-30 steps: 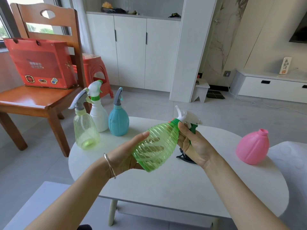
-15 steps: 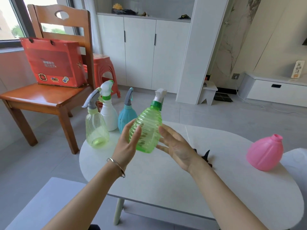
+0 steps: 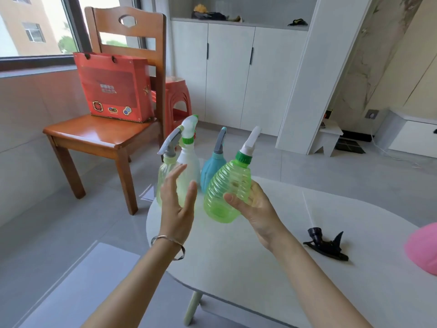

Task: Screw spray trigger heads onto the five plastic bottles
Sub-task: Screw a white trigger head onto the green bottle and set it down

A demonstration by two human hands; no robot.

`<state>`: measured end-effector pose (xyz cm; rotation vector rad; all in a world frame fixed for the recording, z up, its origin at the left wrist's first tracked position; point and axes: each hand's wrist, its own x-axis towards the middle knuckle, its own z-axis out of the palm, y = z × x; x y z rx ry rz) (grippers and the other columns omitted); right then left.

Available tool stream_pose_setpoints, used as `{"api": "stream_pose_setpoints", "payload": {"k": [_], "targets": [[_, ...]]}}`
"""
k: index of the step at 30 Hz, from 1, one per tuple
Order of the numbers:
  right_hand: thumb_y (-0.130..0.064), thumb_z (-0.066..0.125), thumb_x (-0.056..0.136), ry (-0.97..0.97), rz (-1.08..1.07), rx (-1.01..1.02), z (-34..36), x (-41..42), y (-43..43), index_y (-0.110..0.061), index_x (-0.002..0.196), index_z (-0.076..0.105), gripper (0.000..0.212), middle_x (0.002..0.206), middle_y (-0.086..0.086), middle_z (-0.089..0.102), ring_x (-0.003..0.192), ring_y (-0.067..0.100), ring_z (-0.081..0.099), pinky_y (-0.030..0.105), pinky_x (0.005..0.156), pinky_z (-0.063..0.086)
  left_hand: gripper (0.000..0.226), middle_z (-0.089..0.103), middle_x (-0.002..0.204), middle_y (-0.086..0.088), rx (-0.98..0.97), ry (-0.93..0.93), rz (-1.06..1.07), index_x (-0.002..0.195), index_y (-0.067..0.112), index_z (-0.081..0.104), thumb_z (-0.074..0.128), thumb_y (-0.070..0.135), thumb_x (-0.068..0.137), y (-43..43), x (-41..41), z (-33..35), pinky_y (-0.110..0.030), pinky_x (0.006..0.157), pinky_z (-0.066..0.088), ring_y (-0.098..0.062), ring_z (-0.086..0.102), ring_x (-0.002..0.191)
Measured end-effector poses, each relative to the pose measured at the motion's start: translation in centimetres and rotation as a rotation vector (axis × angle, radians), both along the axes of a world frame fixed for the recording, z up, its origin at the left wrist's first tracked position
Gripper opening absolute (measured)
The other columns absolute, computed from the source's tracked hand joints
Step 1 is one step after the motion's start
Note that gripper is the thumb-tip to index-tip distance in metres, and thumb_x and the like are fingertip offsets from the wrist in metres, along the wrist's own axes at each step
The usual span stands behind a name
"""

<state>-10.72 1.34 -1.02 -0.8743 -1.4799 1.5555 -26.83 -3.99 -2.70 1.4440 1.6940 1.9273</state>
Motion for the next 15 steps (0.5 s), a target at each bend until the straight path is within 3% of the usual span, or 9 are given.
{"api": "stream_pose_setpoints", "payload": {"k": [2,5,7,11,15], "targets": [[-0.037,0.082,0.057,-0.044,0.002,0.013,-0.9,-0.7,0.6,-0.022,0.121,0.052,0.072,0.119,-0.006,0.066,0.111,0.007,0.061,0.017,0.081,0.05,0.056,0.041,0.131,0.005,0.052,0.029,0.149,0.131,0.014,0.044,0.046,0.046,0.085,0.2,-1.8,-0.8,-0.042,0.109,0.033,-0.014,0.038,0.128],[-0.038,0.084,0.056,-0.145,0.015,0.069,-2.5,-1.8,1.2,-0.031,0.119,0.051,0.072,0.12,-0.012,0.063,0.11,-0.004,0.057,0.014,0.085,0.045,0.071,0.033,0.134,0.002,-0.004,-0.024,0.225,0.137,0.011,0.035,0.054,0.048,0.08,0.8,-3.5,-2.3,-0.05,0.11,0.031,-0.025,0.034,0.132],[-0.035,0.085,0.058,-0.187,0.016,0.089,-3.7,-2.5,1.7,-0.032,0.122,0.05,0.072,0.123,-0.012,0.06,0.113,-0.005,0.054,0.012,0.089,0.044,0.077,0.031,0.141,-0.004,-0.064,-0.022,0.219,0.141,0.011,0.029,0.06,0.044,0.079,1.3,-4.3,-3.5,-0.05,0.113,0.027,-0.028,0.03,0.135],[-0.025,0.085,0.063,-0.223,-0.009,0.121,-5.6,-3.6,2.5,-0.027,0.13,0.046,0.077,0.13,-0.005,0.056,0.122,0.004,0.049,0.024,0.104,0.04,0.092,0.021,0.153,-0.005,-0.163,-0.007,0.166,0.147,0.015,0.016,0.065,0.049,0.077,2.1,-5.5,-5.4,-0.033,0.116,0.015,-0.018,0.017,0.143],[-0.016,0.085,0.064,-0.22,-0.003,0.129,-7.0,-4.5,3.0,-0.021,0.134,0.043,0.081,0.135,0.001,0.052,0.126,0.011,0.048,0.026,0.105,0.04,0.094,0.016,0.148,0.011,-0.221,-0.019,0.104,0.148,0.019,0.012,0.058,0.051,0.073,2.5,-6.2,-6.7,-0.044,0.118,0.018,-0.015,0.015,0.144]]}}
